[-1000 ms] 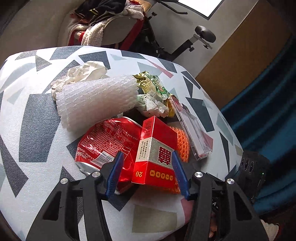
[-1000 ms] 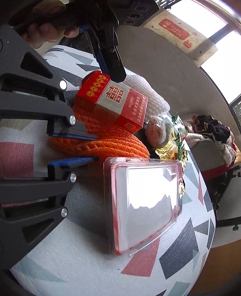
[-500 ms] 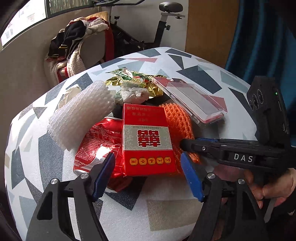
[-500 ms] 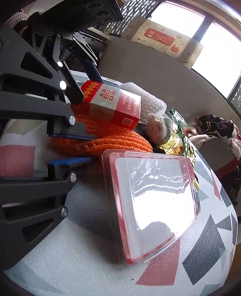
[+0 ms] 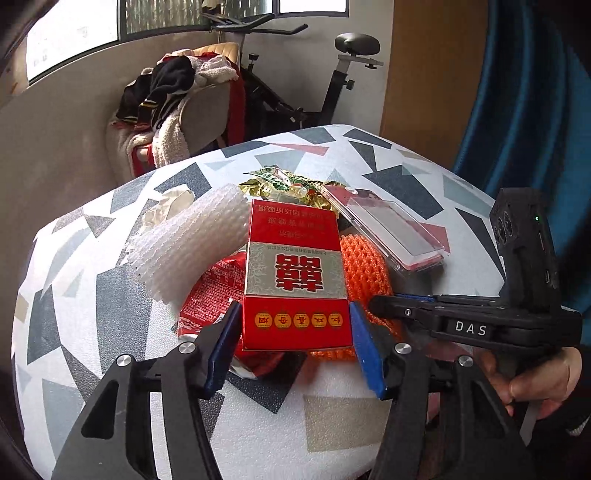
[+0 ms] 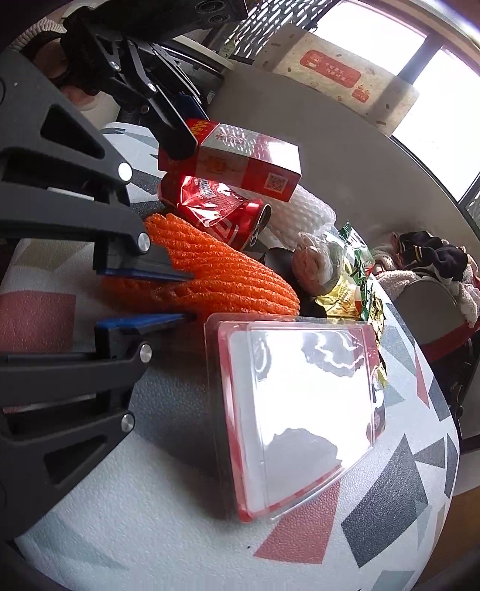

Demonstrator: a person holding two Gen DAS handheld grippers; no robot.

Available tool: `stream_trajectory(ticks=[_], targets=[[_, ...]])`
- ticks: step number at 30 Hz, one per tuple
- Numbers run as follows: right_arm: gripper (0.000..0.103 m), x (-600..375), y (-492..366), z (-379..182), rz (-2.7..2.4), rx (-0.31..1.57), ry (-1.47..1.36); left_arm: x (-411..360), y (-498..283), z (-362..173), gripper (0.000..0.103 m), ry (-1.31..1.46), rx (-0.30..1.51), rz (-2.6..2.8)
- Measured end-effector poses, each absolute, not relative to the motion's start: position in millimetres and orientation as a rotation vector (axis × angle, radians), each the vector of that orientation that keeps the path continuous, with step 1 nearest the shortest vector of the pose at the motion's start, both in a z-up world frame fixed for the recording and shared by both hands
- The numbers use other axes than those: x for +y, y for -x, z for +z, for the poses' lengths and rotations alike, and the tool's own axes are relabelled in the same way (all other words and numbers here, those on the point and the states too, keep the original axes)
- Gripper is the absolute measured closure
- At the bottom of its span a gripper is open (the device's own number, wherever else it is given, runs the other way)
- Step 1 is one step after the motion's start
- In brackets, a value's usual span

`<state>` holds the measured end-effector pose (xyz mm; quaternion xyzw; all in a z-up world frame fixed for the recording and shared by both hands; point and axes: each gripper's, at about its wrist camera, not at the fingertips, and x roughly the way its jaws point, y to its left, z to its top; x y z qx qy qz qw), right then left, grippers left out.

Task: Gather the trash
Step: 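Carry the red box and orange net with both grippers over the bin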

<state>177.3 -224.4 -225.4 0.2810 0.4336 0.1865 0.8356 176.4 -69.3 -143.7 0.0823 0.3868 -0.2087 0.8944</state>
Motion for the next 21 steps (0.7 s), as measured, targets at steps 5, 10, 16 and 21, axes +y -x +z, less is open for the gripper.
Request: stream_trajectory(ticks=[5, 10, 16, 21], targets=[[0.085, -214.4, -167.0, -199.2, 0.405, 0.865, -0.497, -23.6, -152.2, -124.3, 0.046, 0.075, 0.787, -0.416], [0.085, -199.8, -149.8, -170.6, 0.428, 0.805, -0.357, 7.7, -117.5, -119.2, 0.046, 0.181, 0.772, -0.392], [0.085, -186.4, -129.0, -154.4, 0.433, 0.777, -0.262, 28.5, -81.4, -121.8, 0.046, 0.223, 0.772, -0.367], [0.085, -181.8, -105.5, -149.6, 0.433, 0.759, -0.205, 32.2, -56.3, -123.5, 0.046, 0.212, 0.77, -0.362]])
